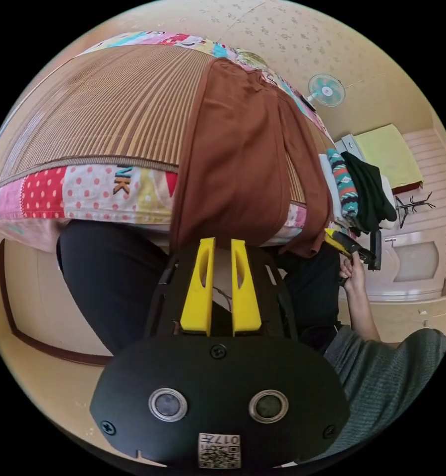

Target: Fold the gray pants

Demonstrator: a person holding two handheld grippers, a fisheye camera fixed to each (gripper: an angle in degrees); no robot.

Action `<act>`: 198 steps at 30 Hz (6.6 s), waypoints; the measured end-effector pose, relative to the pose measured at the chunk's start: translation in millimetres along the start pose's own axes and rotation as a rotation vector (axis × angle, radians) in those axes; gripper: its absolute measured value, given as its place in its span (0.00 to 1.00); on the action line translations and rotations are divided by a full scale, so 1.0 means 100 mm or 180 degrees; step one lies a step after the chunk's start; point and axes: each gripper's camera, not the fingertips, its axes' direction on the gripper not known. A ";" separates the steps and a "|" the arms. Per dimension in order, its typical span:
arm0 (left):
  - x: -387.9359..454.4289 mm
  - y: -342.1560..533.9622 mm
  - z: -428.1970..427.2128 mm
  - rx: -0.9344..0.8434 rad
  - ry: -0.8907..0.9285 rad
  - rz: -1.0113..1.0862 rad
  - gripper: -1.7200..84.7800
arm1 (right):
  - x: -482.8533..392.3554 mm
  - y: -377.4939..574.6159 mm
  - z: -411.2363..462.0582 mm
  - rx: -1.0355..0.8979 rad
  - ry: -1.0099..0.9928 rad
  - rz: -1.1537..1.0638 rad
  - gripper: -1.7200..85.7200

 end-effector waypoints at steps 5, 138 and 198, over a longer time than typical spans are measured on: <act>0.90 -0.16 -0.02 -0.0152 0.0617 0.0728 0.11 | -0.13 0.23 -0.30 0.0228 0.0194 -0.0122 0.05; 0.99 -2.08 -0.10 0.0113 0.0814 -0.0212 0.13 | -0.22 -1.58 0.03 -0.0188 -0.1364 -0.0448 0.16; 2.04 -1.08 -1.08 0.0472 0.0884 0.0082 0.08 | 0.41 -0.59 0.10 -0.0260 -0.0951 -0.0462 0.05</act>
